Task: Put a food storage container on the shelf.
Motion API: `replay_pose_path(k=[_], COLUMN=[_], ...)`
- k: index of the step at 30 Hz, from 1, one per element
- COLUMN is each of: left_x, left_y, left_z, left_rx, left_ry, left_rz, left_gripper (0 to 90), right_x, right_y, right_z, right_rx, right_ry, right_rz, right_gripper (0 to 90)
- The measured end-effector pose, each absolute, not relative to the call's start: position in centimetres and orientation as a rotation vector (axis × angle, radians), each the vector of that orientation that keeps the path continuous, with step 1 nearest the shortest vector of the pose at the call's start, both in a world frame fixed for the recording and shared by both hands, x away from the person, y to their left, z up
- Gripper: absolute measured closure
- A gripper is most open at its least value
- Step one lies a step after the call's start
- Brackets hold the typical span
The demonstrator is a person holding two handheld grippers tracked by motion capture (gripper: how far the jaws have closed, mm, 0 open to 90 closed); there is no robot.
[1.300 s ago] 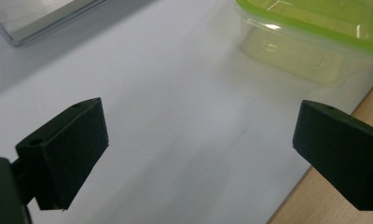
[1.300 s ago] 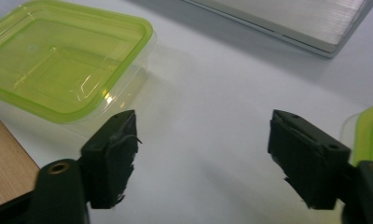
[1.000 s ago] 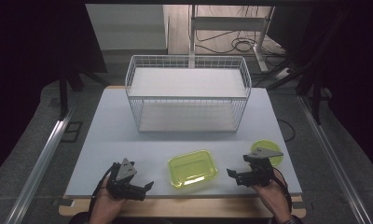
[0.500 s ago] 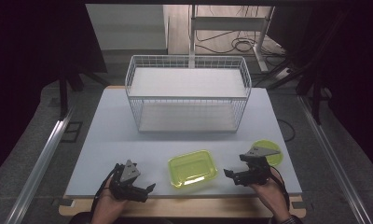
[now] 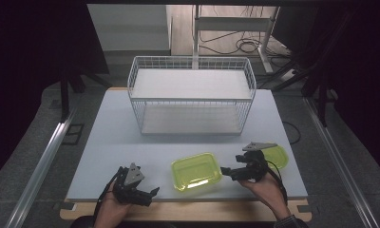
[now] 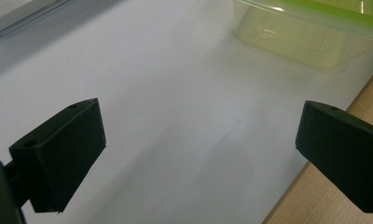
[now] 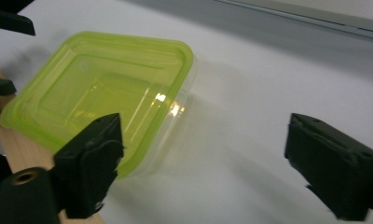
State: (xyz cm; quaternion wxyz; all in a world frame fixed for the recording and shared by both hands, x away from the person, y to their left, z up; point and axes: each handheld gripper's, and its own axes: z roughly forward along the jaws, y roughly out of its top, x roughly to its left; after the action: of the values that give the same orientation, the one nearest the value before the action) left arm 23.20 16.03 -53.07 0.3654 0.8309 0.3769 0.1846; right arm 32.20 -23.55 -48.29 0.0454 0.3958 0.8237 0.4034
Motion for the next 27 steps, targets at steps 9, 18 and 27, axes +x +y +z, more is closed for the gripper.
replay_pose_path(k=[9, 18, 27], left_x=[23.2, 23.2, 23.2], left_y=[15.9, 15.6, 15.6], left_z=[-53.1, -53.2, -53.2], left_rx=[2.150, 2.167, 2.174], left_ry=[0.965, 0.952, 0.946], left_rz=[0.482, 0.489, 0.493], left_gripper=[1.2, 1.3, 1.4], right_x=[33.9, 35.0, 35.5], right_y=[-22.2, -21.4, -21.1], right_z=[-48.4, -49.3, -50.2], right_rx=[1.219, 1.324, 1.489], right_ry=[2.619, 2.707, 2.732], right_rz=[1.254, 1.303, 1.323], right_gripper=[36.7, 51.5, 65.7])
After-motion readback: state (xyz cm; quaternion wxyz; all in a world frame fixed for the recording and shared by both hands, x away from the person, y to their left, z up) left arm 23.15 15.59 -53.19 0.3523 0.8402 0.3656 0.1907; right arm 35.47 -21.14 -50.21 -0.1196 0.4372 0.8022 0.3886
